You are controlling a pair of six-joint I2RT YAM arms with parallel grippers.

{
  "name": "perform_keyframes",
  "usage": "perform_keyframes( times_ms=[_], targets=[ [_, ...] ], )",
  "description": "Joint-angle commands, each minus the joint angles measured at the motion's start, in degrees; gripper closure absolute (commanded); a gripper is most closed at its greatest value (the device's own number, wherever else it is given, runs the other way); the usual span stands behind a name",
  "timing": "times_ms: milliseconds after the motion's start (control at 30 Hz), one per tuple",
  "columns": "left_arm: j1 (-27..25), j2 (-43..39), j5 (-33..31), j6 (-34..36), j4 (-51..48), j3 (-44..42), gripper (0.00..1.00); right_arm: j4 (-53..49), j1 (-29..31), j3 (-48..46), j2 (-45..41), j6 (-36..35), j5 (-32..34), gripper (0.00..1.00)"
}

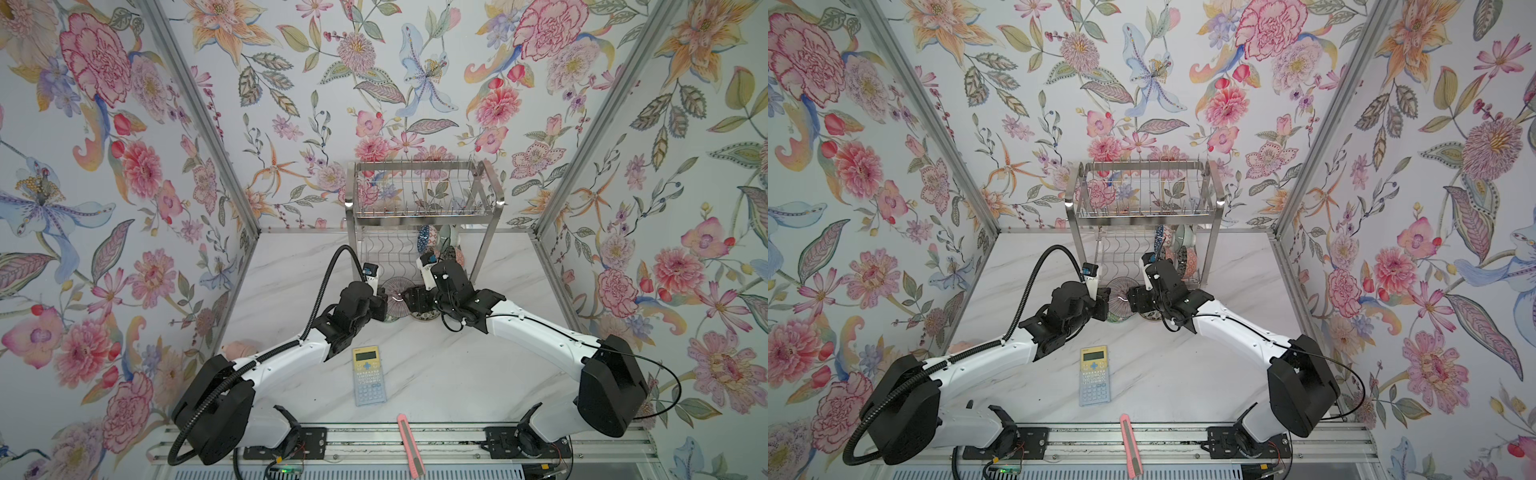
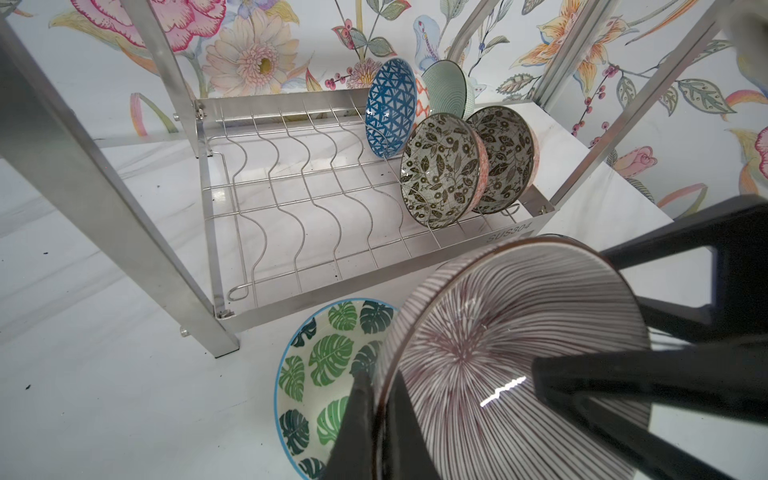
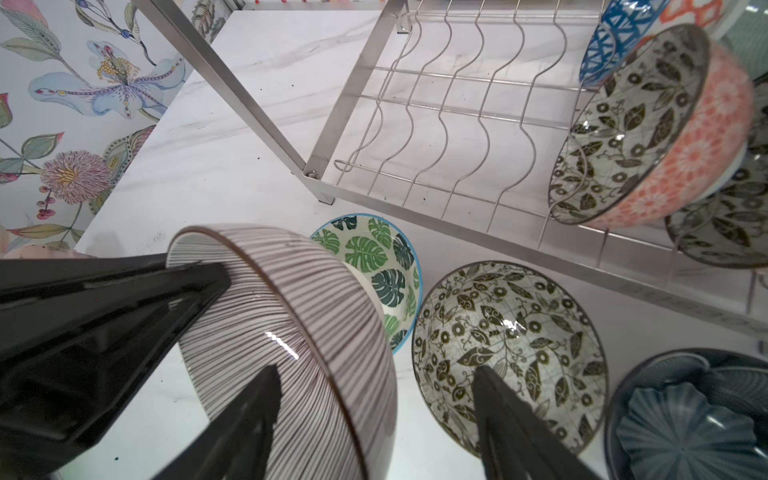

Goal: Load the bowls into the dish rack
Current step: 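Close the right gripper on the striped bowl held by the left gripper, then carry the striped bowl with the right gripper into the rack while the left withdraws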

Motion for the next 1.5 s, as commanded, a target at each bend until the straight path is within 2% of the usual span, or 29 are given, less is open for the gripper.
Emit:
perform_keyframes(
  times_ms=[0,100,267,300,400,433,533,567,733,867,933,1067,1267,1467],
  targets=[
    [-0.57,-0.61,1.40,-1.40,4.95,2.14,1.00,0.92,0.13,2.23,1.21,1.19,0.41,0.32],
    [-0.61,-0.39,2.00,-1.56,5.28,2.14,1.00,0.91,0.11,2.73,2.17,1.29,-0.11,0.52],
    [-0.60,-0.30,2.59,-2.04,5.63,1.88,1.00,0.76,0.16,3.25,2.58,1.30,0.61,0.96],
    [-0.69,-0.51,2.63,-2.19,5.63,1.80,1.00,0.68,0.20,3.32,2.43,1.26,0.75,1.00],
    [-0.68,-1.36,2.59,-1.67,4.20,2.02,1.00,0.55,0.10,3.18,1.56,0.64,1.65,1.00],
    [-0.68,-1.93,2.43,-0.84,2.50,2.48,0.92,0.43,0.14,3.09,1.18,0.37,2.06,1.00],
    [-0.24,-4.31,1.46,2.89,-6.61,5.31,0.11,0.00,0.12,3.07,0.15,-1.19,4.16,1.00],
    [0.12,-5.44,1.65,4.28,-9.99,6.33,0.01,-0.27,-0.01,3.17,-0.15,-1.97,5.15,1.00],
    [4.24,-11.92,0.41,9.18,-25.30,11.33,0.01,-2.07,-0.69,5.15,0.59,-5.73,10.21,1.00],
    [13.87,-16.32,2.84,13.03,-32.48,14.00,0.01,-3.32,-0.94,8.00,2.42,-9.14,15.53,1.00],
    [17.64,-17.04,2.05,15.74,-34.65,14.48,0.01,-4.06,-1.09,9.73,3.75,-10.73,18.65,1.00],
    [23.19,-17.66,1.47,19.59,-33.36,11.29,0.00,-5.38,-1.02,13.48,7.16,-13.41,23.48,1.00],
    [25.63,-18.13,4.60,18.09,-24.98,3.41,0.01,-7.07,-0.60,19.69,12.79,-16.90,28.51,1.00],
    [28.44,-18.36,7.12,18.77,-23.52,2.06,0.01,-7.87,0.03,25.79,18.49,-20.94,33.61,1.00]
  ],
)
